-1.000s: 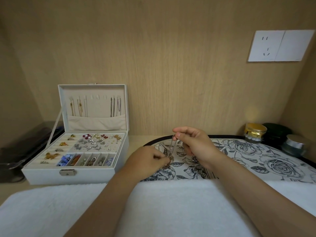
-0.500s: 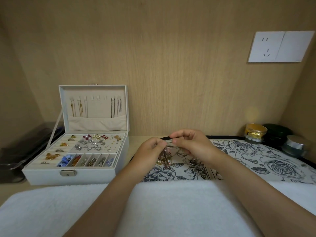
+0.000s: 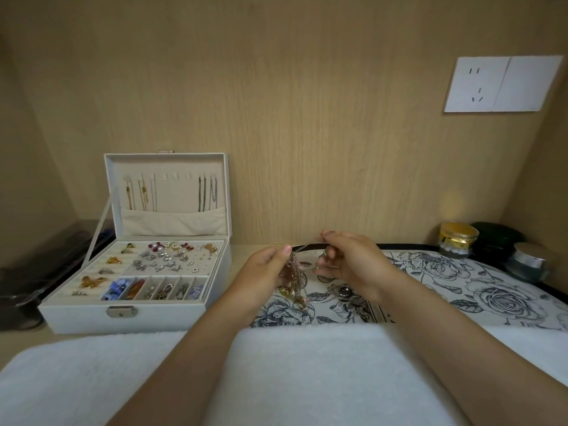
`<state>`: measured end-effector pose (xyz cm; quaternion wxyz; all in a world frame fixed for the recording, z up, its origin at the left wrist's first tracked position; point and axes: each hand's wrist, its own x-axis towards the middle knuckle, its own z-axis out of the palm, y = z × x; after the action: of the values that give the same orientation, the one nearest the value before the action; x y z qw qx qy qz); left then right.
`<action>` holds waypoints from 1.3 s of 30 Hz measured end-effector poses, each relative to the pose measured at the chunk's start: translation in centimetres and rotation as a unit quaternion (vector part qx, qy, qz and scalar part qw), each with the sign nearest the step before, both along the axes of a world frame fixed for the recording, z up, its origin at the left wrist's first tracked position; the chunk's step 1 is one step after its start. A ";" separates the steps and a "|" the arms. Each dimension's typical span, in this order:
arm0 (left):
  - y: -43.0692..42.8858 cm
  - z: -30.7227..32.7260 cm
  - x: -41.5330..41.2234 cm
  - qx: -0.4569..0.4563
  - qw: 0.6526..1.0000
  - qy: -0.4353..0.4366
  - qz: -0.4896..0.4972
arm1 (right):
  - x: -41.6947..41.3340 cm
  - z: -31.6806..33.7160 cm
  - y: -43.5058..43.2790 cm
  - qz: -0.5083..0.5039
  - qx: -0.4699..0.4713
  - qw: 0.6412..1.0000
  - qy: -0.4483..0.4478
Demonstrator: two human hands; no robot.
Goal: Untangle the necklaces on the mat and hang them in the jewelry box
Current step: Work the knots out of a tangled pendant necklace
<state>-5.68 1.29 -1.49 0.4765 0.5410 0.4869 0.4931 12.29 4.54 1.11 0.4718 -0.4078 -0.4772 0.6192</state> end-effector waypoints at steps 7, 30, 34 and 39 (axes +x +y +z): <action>0.1 0.0 -0.3 -0.057 0.996 -0.054 -0.047 | -0.4 0.4 -0.3 0.018 -0.036 0.999 -0.031; 0.1 0.3 -0.7 -0.006 0.993 -0.093 -0.068 | -1.3 -0.5 -1.5 0.097 0.102 0.968 -0.206; -0.1 0.3 -0.5 -0.015 0.996 -0.067 -0.062 | -1.1 -0.6 -1.4 0.106 0.123 0.960 -0.230; 0.0 0.3 -0.6 -0.011 0.998 -0.045 -0.033 | -1.1 -0.7 -1.0 0.092 0.115 0.964 -0.222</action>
<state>-6.32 1.30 -1.22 0.5200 0.5290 0.4517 0.4956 11.20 3.57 0.39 0.3391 -0.4320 -0.6736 0.4947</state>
